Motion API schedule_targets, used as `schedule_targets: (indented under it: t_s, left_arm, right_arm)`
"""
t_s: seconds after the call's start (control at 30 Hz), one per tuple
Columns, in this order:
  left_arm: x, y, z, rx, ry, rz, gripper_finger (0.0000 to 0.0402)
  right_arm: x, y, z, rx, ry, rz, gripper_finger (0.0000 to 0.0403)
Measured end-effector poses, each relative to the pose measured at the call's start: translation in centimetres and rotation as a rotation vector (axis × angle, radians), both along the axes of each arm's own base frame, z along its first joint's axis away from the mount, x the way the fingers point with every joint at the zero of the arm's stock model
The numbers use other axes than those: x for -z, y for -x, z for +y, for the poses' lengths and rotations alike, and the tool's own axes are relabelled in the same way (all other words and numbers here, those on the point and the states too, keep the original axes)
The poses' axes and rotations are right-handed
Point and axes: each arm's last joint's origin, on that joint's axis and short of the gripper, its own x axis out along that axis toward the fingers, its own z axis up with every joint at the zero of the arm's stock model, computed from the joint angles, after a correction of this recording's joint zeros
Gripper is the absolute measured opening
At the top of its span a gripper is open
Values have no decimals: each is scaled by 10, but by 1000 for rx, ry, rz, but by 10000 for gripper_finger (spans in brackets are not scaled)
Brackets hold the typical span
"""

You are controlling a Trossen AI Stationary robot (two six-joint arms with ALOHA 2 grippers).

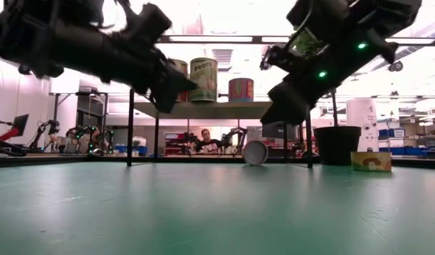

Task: Pick and place cans onto a shelf
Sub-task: Put the small canned beans on the shelf

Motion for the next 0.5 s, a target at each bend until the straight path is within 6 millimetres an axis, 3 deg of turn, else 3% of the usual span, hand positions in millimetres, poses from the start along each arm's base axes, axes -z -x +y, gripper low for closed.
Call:
schedule_targets:
  t_s: [0.3,0.5]
  left_arm:
    - [-54,31,12,-23,-24,-108,0]
    - [-46,50,16,-9,29,-128,0]
  right_arm:
    - [11,-36,2,33,318,240,9]
    - [13,-27,6,43,311,235,9]
